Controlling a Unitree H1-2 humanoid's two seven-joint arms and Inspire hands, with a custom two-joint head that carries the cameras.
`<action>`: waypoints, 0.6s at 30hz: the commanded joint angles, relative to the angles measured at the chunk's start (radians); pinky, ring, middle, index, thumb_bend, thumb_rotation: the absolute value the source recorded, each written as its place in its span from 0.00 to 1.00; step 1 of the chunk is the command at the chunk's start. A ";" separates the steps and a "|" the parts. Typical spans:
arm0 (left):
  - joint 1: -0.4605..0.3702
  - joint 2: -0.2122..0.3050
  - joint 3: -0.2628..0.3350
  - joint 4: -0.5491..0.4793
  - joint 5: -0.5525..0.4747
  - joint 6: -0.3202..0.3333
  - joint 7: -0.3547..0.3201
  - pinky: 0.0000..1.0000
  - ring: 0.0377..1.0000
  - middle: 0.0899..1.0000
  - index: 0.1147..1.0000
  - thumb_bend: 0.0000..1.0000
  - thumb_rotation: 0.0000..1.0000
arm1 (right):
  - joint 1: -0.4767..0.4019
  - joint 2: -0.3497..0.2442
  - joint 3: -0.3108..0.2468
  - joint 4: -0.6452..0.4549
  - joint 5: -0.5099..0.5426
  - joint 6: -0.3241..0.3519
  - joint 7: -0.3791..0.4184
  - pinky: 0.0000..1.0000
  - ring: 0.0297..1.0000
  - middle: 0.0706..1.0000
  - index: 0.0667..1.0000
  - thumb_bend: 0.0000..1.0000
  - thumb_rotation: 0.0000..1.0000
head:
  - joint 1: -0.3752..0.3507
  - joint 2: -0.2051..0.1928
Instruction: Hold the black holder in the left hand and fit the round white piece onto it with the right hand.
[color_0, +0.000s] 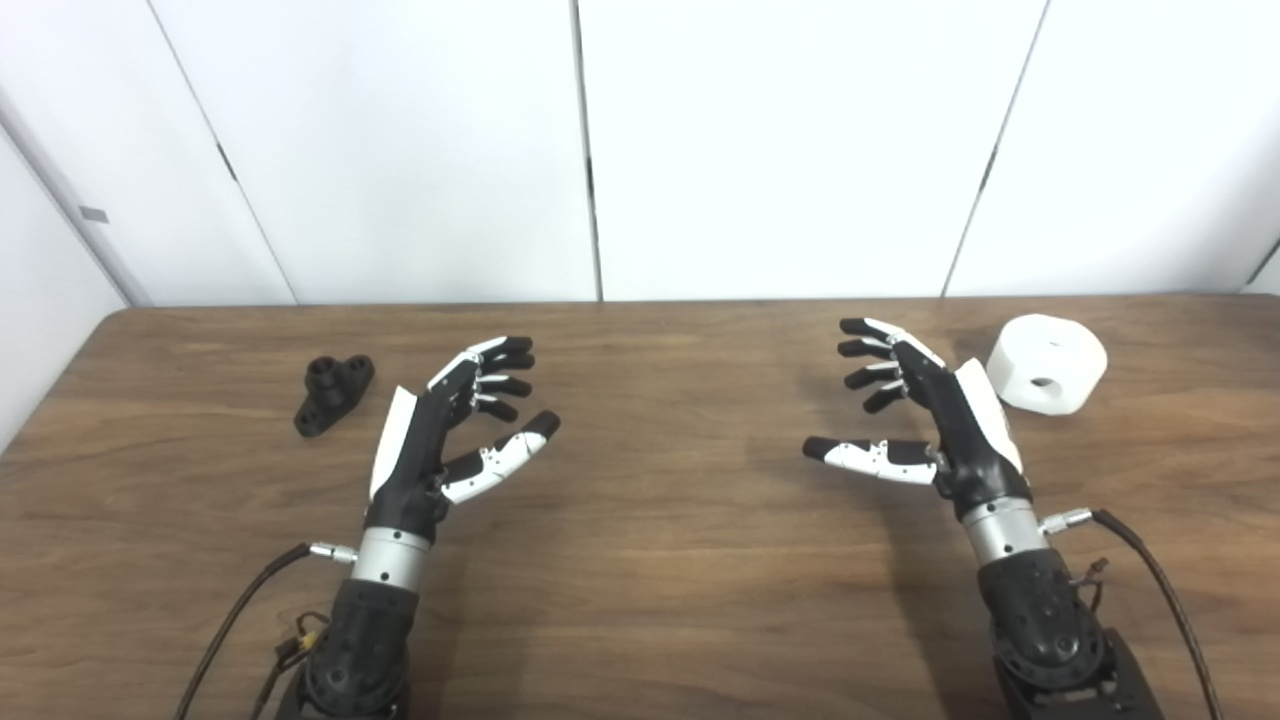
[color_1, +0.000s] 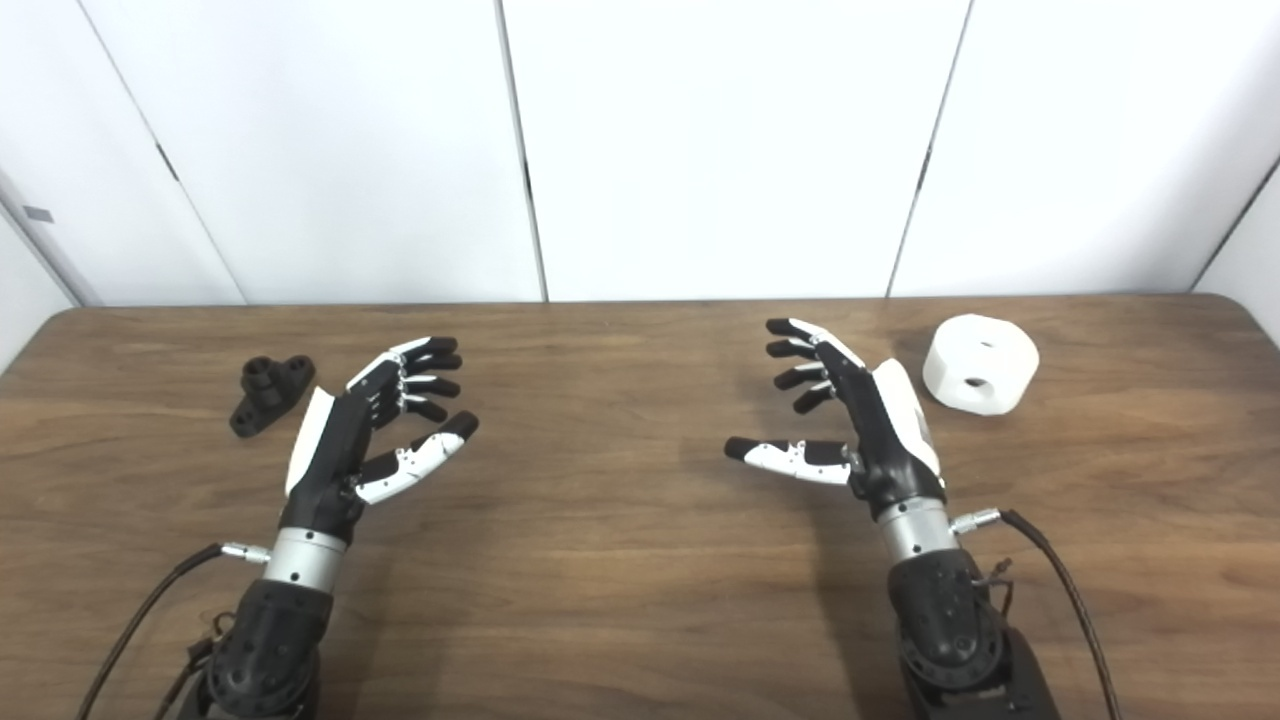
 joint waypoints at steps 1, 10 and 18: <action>-0.030 0.010 0.007 -0.030 0.003 -0.022 0.008 0.56 0.66 0.73 0.74 0.70 0.32 | -0.034 -0.004 0.000 -0.030 -0.001 -0.030 -0.007 0.51 0.63 0.73 0.79 0.68 0.23 | 0.003 -0.005; -0.030 0.009 0.006 -0.031 0.009 -0.014 0.009 0.56 0.66 0.73 0.74 0.72 0.36 | -0.032 -0.003 -0.002 -0.033 0.010 -0.027 -0.005 0.52 0.64 0.73 0.80 0.68 0.22 | 0.004 -0.003; -0.031 0.003 0.001 -0.038 0.020 -0.003 0.010 0.55 0.65 0.73 0.74 0.71 0.37 | -0.032 -0.012 -0.007 -0.031 0.021 -0.035 -0.002 0.52 0.64 0.74 0.79 0.69 0.22 | 0.067 -0.017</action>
